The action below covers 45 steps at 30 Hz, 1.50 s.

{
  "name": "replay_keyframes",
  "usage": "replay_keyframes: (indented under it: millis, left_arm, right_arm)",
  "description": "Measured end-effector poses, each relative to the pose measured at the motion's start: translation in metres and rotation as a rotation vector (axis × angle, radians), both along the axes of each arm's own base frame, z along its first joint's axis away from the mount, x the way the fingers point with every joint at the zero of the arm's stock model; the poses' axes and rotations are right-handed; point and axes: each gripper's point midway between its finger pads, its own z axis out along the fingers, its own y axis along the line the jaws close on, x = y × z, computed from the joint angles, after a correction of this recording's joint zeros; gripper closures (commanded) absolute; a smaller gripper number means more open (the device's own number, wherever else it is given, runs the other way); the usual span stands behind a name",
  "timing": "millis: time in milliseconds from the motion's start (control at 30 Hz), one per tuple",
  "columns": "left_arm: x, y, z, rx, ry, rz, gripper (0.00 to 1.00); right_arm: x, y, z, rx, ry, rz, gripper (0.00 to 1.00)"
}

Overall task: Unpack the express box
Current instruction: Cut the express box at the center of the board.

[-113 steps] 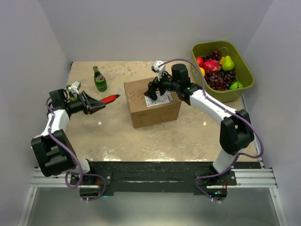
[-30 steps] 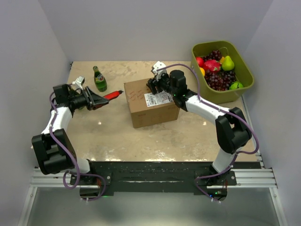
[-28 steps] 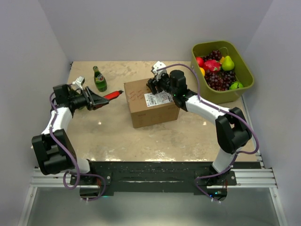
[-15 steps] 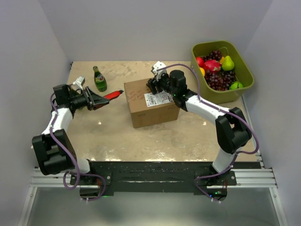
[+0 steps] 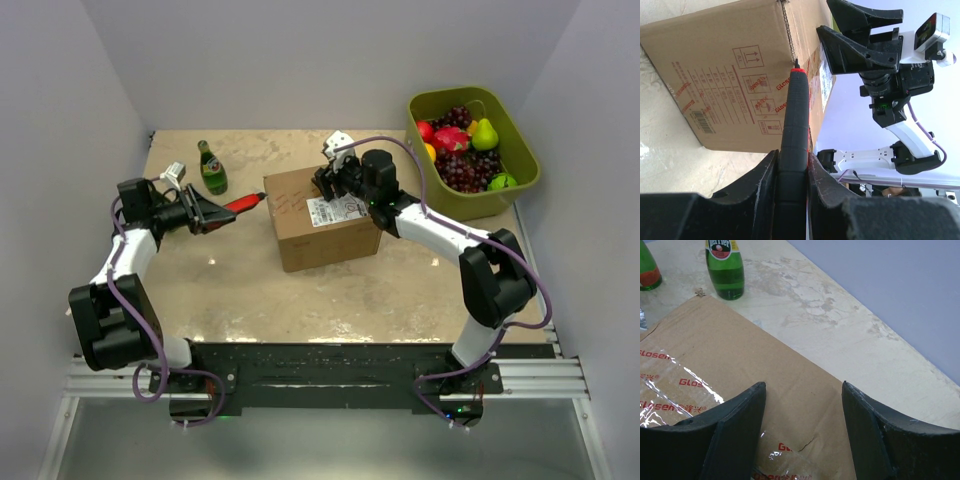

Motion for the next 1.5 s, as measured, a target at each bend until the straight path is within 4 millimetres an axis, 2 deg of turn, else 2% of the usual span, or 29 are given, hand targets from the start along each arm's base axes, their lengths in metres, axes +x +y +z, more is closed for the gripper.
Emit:
replay_keyframes:
  millis: [567, 1000, 1500]
  left_arm:
    - [-0.015, -0.006, -0.006, 0.002, 0.048, -0.029, 1.00]
    - [-0.031, -0.026, -0.008, -0.017, 0.069, -0.100, 1.00]
    - [-0.042, -0.037, -0.011, -0.057, 0.091, -0.152, 1.00]
  right_arm:
    - [0.000, 0.000, 0.000, -0.005, -0.004, 0.003, 0.33]
    - [0.000, 0.000, 0.000, -0.008, -0.009, 0.003, 0.33]
    - [-0.001, 0.001, -0.001, -0.010, -0.011, 0.003, 0.32]
